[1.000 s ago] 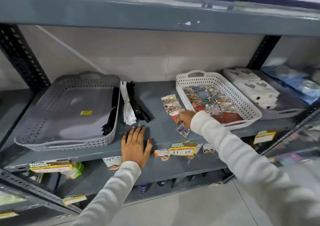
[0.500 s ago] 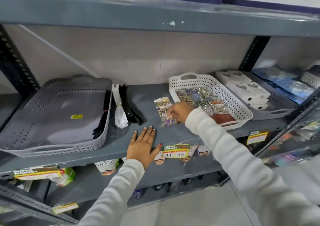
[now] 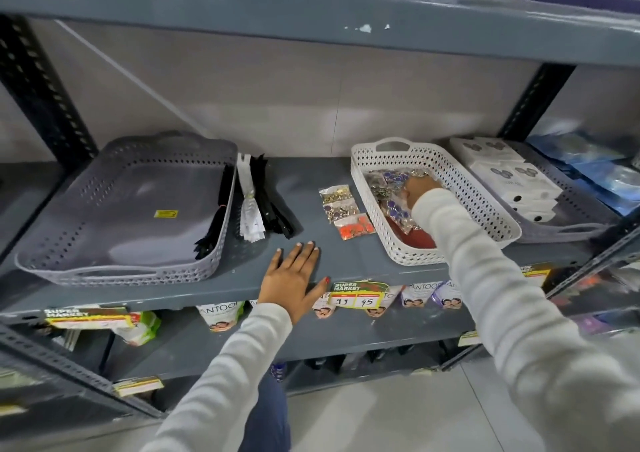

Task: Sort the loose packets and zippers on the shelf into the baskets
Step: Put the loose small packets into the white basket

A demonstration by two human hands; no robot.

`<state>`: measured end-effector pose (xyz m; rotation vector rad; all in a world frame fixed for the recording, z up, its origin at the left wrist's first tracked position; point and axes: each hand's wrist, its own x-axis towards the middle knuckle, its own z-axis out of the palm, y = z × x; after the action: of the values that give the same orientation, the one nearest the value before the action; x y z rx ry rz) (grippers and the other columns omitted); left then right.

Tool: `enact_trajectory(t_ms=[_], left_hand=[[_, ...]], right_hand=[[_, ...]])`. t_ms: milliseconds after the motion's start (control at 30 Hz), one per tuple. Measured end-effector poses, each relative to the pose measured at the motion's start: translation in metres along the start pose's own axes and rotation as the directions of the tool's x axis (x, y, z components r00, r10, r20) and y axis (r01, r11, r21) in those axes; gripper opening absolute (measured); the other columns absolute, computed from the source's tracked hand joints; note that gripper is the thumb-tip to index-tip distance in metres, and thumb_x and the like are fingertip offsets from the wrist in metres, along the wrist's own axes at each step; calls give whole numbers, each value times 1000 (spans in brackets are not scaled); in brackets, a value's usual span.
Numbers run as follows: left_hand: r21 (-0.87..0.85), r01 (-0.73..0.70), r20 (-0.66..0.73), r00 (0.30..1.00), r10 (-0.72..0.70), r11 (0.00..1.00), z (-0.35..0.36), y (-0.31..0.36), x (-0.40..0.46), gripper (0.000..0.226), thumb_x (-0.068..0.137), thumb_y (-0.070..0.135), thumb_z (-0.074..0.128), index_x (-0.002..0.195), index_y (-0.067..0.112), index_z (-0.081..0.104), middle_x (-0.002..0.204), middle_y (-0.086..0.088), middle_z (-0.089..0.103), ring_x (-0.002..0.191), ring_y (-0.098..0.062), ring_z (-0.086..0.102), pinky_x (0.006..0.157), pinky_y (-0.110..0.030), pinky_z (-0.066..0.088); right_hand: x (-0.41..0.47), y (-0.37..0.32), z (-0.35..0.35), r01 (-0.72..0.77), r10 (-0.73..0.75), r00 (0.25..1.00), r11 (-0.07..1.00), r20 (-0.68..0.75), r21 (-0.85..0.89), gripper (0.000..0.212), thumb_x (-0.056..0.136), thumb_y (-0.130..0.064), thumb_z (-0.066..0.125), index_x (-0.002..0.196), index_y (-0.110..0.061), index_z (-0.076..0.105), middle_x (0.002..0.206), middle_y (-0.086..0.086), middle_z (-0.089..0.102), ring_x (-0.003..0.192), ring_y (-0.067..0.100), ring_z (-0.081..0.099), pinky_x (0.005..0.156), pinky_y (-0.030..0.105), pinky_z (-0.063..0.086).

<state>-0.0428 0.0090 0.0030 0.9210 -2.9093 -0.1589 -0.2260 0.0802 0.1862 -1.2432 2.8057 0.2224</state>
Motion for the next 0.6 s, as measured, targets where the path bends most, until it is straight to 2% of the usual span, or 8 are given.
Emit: enact_trajectory(t_ms=[67,133,267,333,367,433,500,600], left_hand=[[2,3,9,1000,-3,1000,-1,0,0,94,70,65,-19,149,22,6,158,7,8,144,-11,4,117,-39,0],[-4,3,7,1000,-3,1000,-2,0,0,92,70,63,-16,149,22,7,158,6,9,144,-11,4,118,-39,0],[3,-2,-16,1000,2,1000,-1,0,0,114,57,68,-41,149,22,6,158,7,8,144,-11,4,118,-39,1],[-4,5,-20,1000,-5,1000,1,0,0,113,57,68,-41,149,22,4,158,7,7,144,-10,3,118,-39,0],[-16,7,-19,1000,-8,1000,1,0,0,107,62,70,-35,149,22,4,158,7,7,144,-10,3,118,-39,0],[-19,8,-15,1000,-9,1000,1,1,0,93,71,65,-21,149,22,3,158,7,7,144,-10,2,118,-39,-1],[-7,11,-9,1000,-11,1000,2,1,0,89,72,62,-17,149,22,3,158,6,6,144,-10,2,118,-39,-1],[6,12,-1,1000,-12,1000,2,1,0,83,78,63,-10,149,21,2,158,6,6,144,-11,2,118,-39,-1]], right_hand=[[-1,-3,1,0,1,1000,999,22,-41,34,99,-1,36,131,5,49,137,25,50,128,37,47,106,39,38],[4,-3,9,-9,11,999,999,42,-45,34,99,-1,38,129,4,50,136,24,52,127,36,49,106,39,39],[36,3,42,-1,3,998,1000,60,-27,30,95,-4,46,122,-1,59,124,17,63,116,33,60,101,41,48],[50,4,53,20,-17,997,999,80,-38,29,93,-3,49,119,-3,61,119,15,66,110,32,63,98,40,51],[56,5,58,30,-27,997,999,73,-45,28,93,-3,50,117,-4,63,117,14,67,108,31,65,96,39,52],[62,5,65,36,-34,999,998,39,-43,25,91,-3,52,113,-6,65,114,15,68,104,30,67,91,37,53],[65,5,69,30,-30,1000,999,4,-16,25,91,-2,52,111,-5,65,112,16,69,102,31,67,90,37,53],[67,0,65,47,-32,991,993,-132,110,25,93,-3,47,111,-3,65,109,19,69,102,33,66,90,38,53]])
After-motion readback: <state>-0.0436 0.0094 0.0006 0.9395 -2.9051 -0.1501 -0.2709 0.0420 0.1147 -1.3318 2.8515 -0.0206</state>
